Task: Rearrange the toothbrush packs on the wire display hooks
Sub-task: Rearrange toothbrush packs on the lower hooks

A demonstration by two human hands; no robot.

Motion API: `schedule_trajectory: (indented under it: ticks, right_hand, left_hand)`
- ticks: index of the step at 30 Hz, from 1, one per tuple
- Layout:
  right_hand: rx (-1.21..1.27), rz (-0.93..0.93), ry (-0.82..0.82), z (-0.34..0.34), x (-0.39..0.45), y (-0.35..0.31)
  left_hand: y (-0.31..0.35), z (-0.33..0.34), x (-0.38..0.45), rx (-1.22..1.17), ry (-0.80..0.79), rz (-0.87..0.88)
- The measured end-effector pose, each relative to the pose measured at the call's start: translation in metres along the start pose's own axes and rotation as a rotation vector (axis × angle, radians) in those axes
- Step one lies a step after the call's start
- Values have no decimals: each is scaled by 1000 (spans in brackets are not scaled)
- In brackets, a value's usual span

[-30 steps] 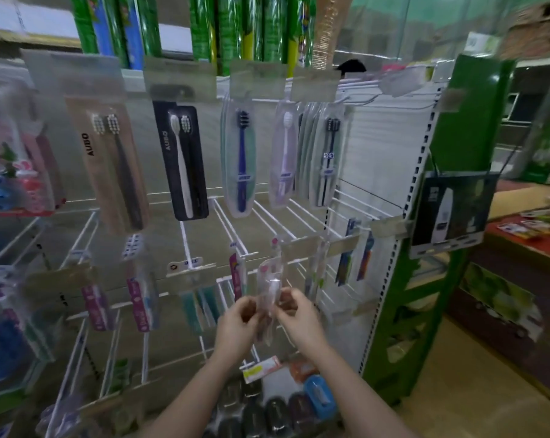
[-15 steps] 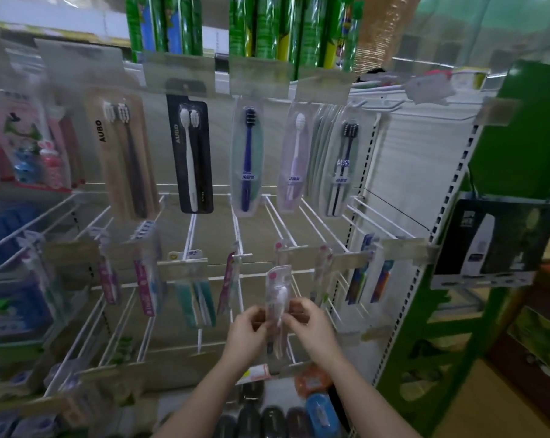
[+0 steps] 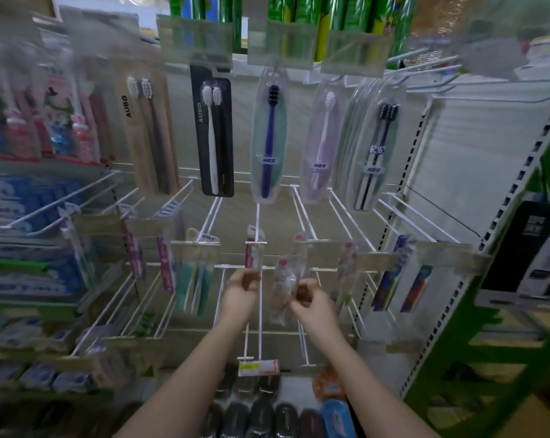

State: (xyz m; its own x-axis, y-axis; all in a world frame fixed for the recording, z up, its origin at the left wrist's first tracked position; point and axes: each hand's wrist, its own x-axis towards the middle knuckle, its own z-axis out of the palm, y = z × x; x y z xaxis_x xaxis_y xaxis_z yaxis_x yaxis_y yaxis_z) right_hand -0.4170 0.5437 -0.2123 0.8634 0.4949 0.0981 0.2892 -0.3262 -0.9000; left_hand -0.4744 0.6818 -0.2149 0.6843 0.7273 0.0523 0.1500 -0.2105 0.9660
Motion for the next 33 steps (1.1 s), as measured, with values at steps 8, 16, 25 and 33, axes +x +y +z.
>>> schedule_trajectory:
  ticks: [8,16,25,33]
  right_hand:
    - [-6,25,-71,6,17,7]
    - [-81,20,-147,-2,25,17]
    - [-106,29,-152,4,22,23]
    - [11,27,-167,19,10,14]
  left_hand:
    - [12,-2,44,-40,56,-61]
    - [18,12,64,-22,113,-26]
    - [2,10,60,-98,192,-94]
    - [-8,-1,43,-16,93,-141]
